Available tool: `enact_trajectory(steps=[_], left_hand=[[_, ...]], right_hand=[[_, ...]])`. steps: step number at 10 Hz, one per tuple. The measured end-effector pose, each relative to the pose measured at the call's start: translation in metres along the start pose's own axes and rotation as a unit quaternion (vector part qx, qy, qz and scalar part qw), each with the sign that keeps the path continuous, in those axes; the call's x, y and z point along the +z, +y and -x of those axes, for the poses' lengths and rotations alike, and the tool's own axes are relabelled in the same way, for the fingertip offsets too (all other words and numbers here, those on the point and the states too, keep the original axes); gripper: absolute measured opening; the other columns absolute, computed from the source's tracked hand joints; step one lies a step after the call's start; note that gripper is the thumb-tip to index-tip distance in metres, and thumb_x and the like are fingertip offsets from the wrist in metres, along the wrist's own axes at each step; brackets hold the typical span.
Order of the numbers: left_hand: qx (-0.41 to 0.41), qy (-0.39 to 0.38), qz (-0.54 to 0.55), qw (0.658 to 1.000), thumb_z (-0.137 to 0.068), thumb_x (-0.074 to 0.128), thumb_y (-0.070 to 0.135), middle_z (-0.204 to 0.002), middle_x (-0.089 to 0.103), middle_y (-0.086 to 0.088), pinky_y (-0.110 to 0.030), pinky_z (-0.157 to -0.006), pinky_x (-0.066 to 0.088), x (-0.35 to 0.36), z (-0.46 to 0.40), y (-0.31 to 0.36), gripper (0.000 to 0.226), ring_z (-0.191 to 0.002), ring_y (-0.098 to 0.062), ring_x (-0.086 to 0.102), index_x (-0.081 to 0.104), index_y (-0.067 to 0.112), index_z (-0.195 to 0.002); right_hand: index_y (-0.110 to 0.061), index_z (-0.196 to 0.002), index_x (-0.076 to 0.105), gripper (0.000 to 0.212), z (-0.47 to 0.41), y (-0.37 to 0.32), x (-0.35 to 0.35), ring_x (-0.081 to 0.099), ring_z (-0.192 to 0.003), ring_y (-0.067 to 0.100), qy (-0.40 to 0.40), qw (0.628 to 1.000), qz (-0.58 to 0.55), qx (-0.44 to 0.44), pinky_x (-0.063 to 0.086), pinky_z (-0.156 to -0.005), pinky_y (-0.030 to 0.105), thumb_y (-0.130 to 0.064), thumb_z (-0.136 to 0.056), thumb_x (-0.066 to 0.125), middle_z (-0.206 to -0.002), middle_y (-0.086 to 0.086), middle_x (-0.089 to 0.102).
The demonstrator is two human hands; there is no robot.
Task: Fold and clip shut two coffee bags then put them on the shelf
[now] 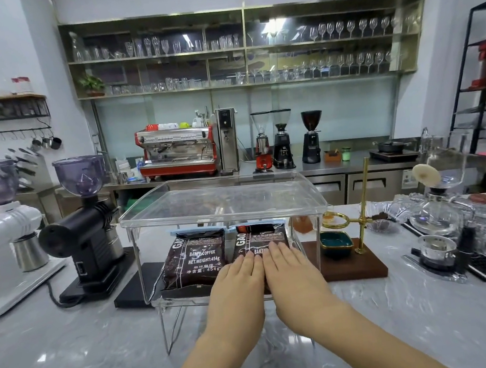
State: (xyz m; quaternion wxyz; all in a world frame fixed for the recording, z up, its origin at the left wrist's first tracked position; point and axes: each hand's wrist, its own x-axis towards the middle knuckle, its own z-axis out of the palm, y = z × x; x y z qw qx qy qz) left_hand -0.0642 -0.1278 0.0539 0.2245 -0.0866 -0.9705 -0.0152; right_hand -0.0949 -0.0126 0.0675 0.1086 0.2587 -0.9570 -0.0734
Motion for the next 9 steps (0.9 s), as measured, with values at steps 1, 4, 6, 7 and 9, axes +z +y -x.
enact_trajectory(steps=[1, 4, 6, 7, 9], left_hand=[[0.002, 0.02, 0.006, 1.0, -0.088, 0.046, 0.003, -0.162, 0.032, 0.001, -0.028, -0.122, 0.02, 0.005, -0.005, -0.003, 0.069, -0.15, -0.016, 0.026, 0.027, 0.015, -0.153], [0.0, 0.03, 0.003, 1.0, -0.079, 0.051, 0.001, -0.142, 0.057, 0.0, -0.032, -0.111, 0.039, 0.026, -0.008, -0.007, 0.06, -0.133, -0.019, 0.05, 0.05, 0.014, -0.138], [-0.023, 0.061, 0.079, 0.995, -0.071, 0.07, 0.001, -0.093, 0.067, 0.003, -0.031, -0.073, 0.054, 0.018, -0.007, -0.007, 0.025, -0.088, -0.021, 0.065, 0.064, 0.016, -0.091], [-0.047, 0.091, 0.124, 0.987, -0.088, 0.063, 0.012, -0.1, 0.064, 0.005, -0.03, -0.072, 0.048, 0.008, -0.004, -0.005, 0.01, -0.091, -0.019, 0.06, 0.058, 0.017, -0.095], [-0.021, 0.122, 0.185, 0.975, -0.079, 0.074, 0.024, -0.072, 0.058, 0.015, -0.024, -0.063, 0.047, 0.001, 0.015, -0.009, 0.01, -0.072, -0.01, 0.054, 0.064, 0.021, -0.076]], right_hand=[[0.001, -0.151, 0.009, 0.069, 0.005, 0.003, -0.003, 0.012, -0.149, 0.032, 0.023, 1.0, 0.008, 0.01, 0.006, -0.123, 0.043, -0.014, -0.095, 0.047, -0.161, 0.021, 0.014], [0.004, -0.149, 0.015, 0.062, 0.003, 0.004, 0.001, 0.018, -0.148, 0.034, 0.027, 0.999, 0.028, -0.002, 0.006, -0.123, 0.044, -0.01, -0.097, 0.044, -0.158, 0.025, 0.021], [0.005, -0.15, 0.005, 0.066, 0.009, 0.001, 0.001, 0.006, -0.15, 0.036, 0.005, 1.0, 0.006, 0.002, 0.002, -0.123, 0.046, -0.009, -0.096, 0.04, -0.16, 0.027, 0.008], [0.0, -0.151, -0.008, 0.076, 0.017, 0.006, 0.001, -0.013, -0.149, 0.034, -0.008, 0.999, -0.041, -0.01, -0.008, -0.122, 0.043, -0.01, -0.094, 0.041, -0.161, 0.021, -0.01], [-0.013, -0.15, 0.03, 0.052, 0.061, 0.023, -0.007, 0.018, -0.149, 0.018, 0.094, 0.968, -0.227, -0.056, 0.006, -0.118, 0.025, -0.024, -0.101, 0.04, -0.161, 0.002, 0.025]])
